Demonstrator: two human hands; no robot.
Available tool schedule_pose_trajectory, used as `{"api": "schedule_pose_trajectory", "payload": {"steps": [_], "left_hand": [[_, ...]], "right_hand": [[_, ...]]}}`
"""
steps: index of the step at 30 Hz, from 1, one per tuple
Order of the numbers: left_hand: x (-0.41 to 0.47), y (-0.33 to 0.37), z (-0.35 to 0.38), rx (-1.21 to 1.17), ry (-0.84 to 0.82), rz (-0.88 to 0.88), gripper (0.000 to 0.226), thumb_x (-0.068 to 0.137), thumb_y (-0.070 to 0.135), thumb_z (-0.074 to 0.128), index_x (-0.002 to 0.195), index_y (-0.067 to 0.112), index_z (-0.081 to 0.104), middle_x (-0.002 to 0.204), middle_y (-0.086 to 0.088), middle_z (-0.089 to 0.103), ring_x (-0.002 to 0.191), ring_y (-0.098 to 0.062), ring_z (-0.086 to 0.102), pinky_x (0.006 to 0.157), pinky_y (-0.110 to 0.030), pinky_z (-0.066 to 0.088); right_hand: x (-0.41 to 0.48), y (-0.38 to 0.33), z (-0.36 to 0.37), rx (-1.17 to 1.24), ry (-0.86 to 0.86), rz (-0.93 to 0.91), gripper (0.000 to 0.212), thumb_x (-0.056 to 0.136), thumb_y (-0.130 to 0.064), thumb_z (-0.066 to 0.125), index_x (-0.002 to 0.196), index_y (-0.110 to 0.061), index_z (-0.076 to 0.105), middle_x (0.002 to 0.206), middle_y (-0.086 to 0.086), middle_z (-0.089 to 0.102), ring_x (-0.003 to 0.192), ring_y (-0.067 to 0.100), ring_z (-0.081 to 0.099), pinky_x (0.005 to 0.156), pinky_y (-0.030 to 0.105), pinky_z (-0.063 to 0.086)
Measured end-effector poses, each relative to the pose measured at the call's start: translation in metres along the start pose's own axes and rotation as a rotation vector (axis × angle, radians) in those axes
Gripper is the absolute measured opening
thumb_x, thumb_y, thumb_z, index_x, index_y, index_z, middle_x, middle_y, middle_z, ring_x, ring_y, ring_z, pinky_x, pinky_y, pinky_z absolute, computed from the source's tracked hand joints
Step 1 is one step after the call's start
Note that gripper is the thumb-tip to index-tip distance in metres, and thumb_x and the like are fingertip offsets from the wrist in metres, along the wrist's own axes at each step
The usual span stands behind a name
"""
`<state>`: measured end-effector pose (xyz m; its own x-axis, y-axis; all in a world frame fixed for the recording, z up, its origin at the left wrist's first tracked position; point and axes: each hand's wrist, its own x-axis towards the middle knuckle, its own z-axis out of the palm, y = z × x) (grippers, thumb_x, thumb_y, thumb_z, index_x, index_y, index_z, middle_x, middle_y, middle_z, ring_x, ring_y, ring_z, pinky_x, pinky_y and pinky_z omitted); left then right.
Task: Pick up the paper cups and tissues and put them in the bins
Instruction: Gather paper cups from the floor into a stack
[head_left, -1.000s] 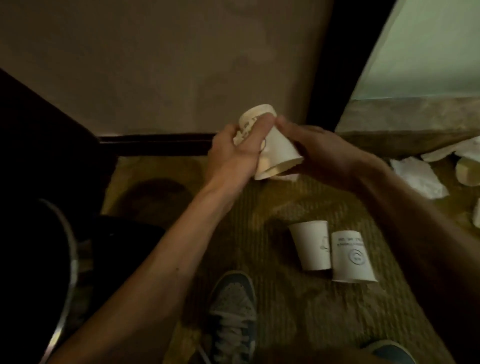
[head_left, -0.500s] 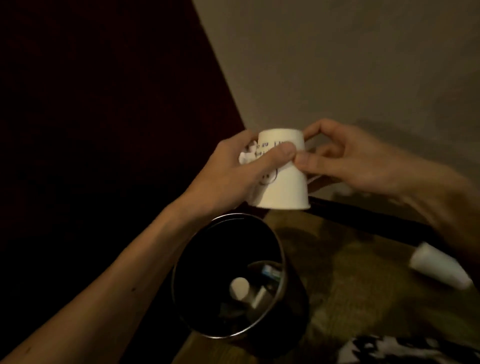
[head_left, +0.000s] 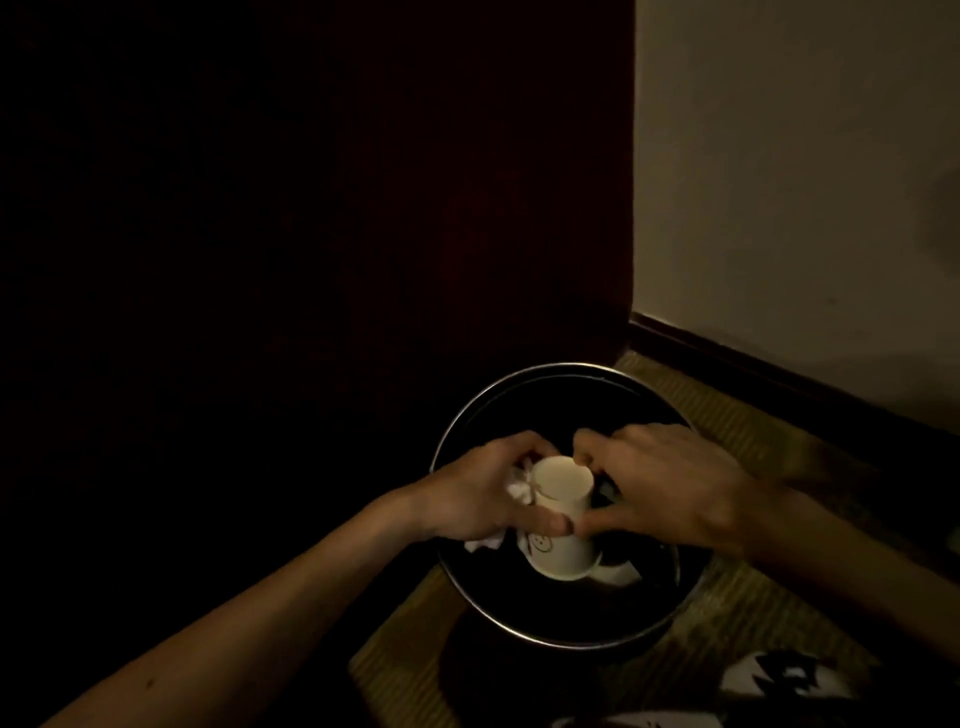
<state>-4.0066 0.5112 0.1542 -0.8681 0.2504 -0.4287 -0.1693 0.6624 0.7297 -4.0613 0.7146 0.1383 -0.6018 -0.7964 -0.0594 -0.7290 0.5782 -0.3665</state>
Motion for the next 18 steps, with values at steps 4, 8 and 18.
{"api": "schedule_pose_trajectory", "payload": {"steps": [4,8,18], "left_hand": [[0.023,-0.01,0.002,0.21,-0.122,-0.061,0.051,0.082,0.044,0.076,0.125,0.029,0.052,0.119,0.012,0.059,0.107,-0.006,0.059,0.092,-0.032,0.053],[0.035,-0.015,0.003,0.34,-0.169,-0.043,0.049,0.083,0.046,0.075,0.125,0.026,0.058,0.116,0.01,0.065,0.101,-0.007,0.061,0.085,-0.026,0.052],[0.035,0.057,-0.022,0.218,0.281,0.247,0.032,0.088,0.044,0.068,0.068,0.021,0.059,0.05,0.014,0.052,0.044,0.001,0.046,0.045,-0.013,0.034]], "right_hand": [[0.012,0.006,0.005,-0.173,-0.162,0.058,0.05,0.081,-0.063,0.063,0.116,-0.03,0.048,0.109,-0.003,0.057,0.101,0.02,0.057,0.07,0.029,0.029],[0.014,0.009,0.011,-0.187,-0.214,0.062,0.049,0.089,-0.057,0.059,0.126,-0.026,0.049,0.122,0.0,0.054,0.114,0.022,0.053,0.078,0.03,0.03],[-0.042,0.01,-0.071,0.227,0.343,0.126,0.023,0.078,-0.048,0.063,0.068,-0.028,0.059,0.063,-0.014,0.048,0.069,0.001,0.051,0.056,0.019,0.035]]}}
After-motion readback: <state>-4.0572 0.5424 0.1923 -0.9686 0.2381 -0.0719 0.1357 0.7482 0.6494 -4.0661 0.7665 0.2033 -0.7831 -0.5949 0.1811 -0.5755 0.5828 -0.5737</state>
